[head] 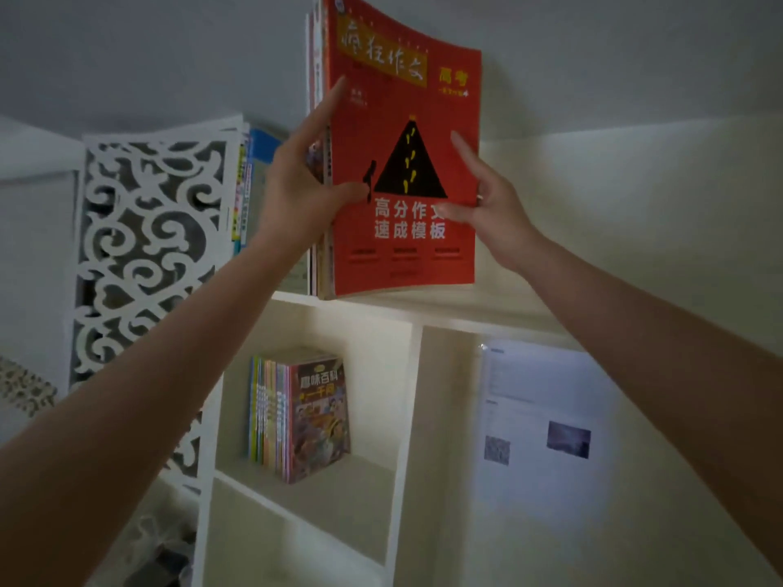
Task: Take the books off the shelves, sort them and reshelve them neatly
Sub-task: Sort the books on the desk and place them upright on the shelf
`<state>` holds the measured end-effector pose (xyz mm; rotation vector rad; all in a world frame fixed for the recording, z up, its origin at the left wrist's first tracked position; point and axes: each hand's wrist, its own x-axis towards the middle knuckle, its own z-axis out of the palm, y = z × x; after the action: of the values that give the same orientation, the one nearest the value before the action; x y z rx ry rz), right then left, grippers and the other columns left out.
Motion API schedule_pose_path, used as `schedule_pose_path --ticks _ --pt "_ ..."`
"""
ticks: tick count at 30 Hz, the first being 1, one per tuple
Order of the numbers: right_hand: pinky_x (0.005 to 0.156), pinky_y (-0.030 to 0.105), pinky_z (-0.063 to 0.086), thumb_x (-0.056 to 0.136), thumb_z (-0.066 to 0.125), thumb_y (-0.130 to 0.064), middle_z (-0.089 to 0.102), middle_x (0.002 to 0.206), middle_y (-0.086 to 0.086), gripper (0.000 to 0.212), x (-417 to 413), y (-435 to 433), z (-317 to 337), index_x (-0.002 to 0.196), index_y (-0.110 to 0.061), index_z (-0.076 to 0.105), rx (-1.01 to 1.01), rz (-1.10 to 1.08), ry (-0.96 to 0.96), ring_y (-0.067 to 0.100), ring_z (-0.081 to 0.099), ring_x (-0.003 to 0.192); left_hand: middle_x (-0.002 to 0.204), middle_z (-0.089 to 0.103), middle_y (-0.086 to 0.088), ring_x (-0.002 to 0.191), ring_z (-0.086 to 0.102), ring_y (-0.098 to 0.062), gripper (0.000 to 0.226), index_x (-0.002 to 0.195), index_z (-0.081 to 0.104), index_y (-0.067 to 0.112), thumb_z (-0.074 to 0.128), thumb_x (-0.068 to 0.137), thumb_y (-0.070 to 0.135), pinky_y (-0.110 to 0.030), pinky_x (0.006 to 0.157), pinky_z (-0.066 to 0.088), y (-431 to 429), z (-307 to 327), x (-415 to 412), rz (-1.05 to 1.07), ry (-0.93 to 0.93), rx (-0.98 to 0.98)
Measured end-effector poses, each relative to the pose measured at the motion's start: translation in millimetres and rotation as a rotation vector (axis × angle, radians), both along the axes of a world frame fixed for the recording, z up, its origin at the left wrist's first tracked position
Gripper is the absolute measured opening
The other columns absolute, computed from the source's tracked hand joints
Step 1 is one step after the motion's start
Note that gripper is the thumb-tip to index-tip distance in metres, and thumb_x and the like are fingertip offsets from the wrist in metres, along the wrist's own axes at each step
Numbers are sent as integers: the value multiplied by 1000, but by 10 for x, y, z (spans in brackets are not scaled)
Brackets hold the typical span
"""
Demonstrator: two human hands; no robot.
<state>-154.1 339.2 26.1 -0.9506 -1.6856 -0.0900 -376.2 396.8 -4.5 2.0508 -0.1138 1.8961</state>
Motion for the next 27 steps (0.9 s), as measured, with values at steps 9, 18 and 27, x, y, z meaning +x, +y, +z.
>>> schedule_pose_path --ticks 9,18,27 --pt "90 0 35 77 67 12 24 155 -9 93 280 935 -61 150 -26 23 -59 -26 -11 -6 28 131 133 53 1 98 64 -7 87 146 28 35 63 79 -9 -23 66 57 848 -49 298 78 20 -98" --pt "115 42 29 80 76 -19 25 153 4 104 495 1592 -190 147 -47 2 -286 -167 -233 21 30 140 127 46 5 105 48 8 83 140 21 56 59 85 7 -20 78 54 1354 -123 497 261 42 -91" --pt "111 40 35 60 89 -29 20 132 6 131 432 1833 -217 139 -54 -11 -386 -341 -583 28 33 127 114 43 -1 92 51 0 74 138 21 56 54 90 9 -18 66 50 1729 -205 612 299 -70 -203"
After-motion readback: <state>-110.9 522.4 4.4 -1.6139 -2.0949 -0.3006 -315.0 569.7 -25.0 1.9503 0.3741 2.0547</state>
